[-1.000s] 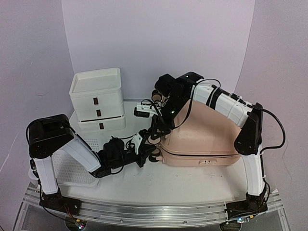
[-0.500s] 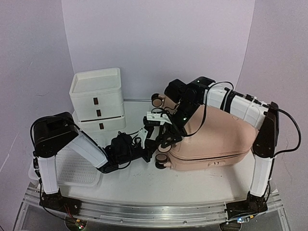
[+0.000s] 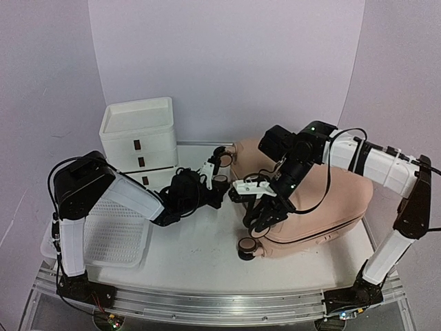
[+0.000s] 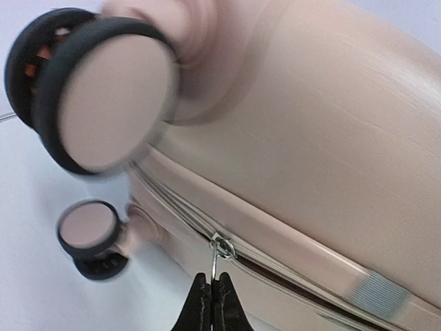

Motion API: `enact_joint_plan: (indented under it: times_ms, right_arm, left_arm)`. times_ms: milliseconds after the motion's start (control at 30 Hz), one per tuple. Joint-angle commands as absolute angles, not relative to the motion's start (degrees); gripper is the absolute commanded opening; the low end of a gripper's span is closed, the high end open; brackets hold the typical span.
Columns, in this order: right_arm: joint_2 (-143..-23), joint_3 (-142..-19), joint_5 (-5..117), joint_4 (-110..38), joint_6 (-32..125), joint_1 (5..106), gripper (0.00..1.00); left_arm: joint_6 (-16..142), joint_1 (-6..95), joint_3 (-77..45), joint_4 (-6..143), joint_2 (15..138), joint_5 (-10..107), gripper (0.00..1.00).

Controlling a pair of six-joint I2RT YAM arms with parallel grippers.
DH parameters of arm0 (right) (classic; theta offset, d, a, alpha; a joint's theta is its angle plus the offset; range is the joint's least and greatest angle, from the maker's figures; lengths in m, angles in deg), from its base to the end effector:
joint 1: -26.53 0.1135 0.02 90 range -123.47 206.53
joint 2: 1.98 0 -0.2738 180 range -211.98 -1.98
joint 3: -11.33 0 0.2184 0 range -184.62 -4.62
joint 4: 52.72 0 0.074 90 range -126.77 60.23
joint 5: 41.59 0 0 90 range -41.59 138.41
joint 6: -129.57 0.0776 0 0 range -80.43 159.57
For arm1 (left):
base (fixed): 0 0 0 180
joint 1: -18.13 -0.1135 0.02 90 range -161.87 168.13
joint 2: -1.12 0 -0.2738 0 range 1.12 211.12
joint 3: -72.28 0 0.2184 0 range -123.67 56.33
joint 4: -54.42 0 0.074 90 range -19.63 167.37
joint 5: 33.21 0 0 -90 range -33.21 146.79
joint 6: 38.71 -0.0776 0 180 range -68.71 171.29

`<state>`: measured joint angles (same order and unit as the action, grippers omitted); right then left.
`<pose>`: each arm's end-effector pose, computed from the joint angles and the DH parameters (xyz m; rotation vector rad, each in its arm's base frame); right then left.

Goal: Open, take out, and arrange the luggage

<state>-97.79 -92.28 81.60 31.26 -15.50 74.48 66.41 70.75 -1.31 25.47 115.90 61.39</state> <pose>0.1676 0.2492 0.2806 -2.2224 1.6398 0.8002 0.2763 -0.3514 0.1862 0.5381 1.7715 -0.7698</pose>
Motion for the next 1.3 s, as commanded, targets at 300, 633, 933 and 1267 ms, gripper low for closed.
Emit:
enact_joint_plan:
  times_ms: [300,633,933,1267]
  right_arm:
    - [-87.6,-83.0,99.8,47.7,-0.8,73.2,0.00]
    - [-85.6,-81.0,101.5,45.3,1.3,73.7,0.00]
    - [-82.8,-80.6,87.2,27.7,20.6,73.8,0.00]
    - [-91.0,-96.2,69.9,23.5,34.0,73.8,0.00]
  left_arm:
    - [69.4,57.6,-14.3,33.8,121.9,66.0,0.00]
    - [67.1,54.3,-24.1,32.6,128.5,59.4,0.00]
    - [68.4,55.0,-13.1,32.7,116.4,58.6,0.38]
    - [65.6,60.4,7.2,35.2,93.4,46.7,0.73]
